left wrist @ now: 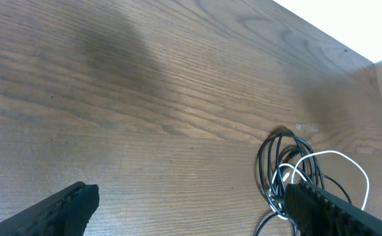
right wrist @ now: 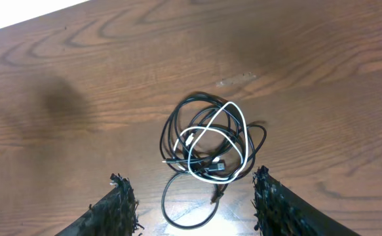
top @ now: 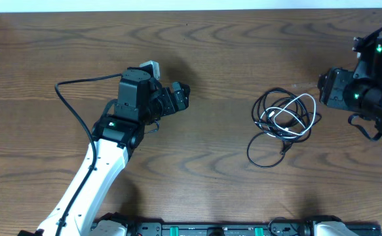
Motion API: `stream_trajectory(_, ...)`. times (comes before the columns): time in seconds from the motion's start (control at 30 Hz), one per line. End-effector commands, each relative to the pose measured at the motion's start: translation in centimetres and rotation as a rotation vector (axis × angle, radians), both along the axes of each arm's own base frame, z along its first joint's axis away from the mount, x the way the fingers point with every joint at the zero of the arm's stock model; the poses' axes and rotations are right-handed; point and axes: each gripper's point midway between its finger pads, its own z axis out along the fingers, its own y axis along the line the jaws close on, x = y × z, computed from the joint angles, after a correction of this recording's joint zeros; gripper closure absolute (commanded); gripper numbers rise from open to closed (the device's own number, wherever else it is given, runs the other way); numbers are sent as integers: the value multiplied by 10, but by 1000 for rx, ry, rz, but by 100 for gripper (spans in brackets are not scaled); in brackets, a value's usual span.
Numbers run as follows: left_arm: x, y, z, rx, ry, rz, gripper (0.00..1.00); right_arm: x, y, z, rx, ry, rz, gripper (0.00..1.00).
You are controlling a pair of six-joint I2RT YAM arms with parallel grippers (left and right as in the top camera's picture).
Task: Untangle cables
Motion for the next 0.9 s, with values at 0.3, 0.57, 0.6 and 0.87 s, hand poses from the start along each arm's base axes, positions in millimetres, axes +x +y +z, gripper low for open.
stream_trajectory(0.3, 4, -3, 10, -7, -23, -16, 3, 18, 1, -23, -3, 83, 0, 44)
stream_trajectory(0.57, 4, -3, 10, -7, -23, -16, 3, 18, 1, -34, -4, 114, 1, 43)
stream_trajectory(0.6, 4, -3, 10, -7, -23, -16, 3, 18, 1, -35, -5, 118, 1, 43)
stream_trajectory(0.87, 4, -3, 10, -7, -23, -16, 3, 16, 1, -41, -3, 137, -4, 41)
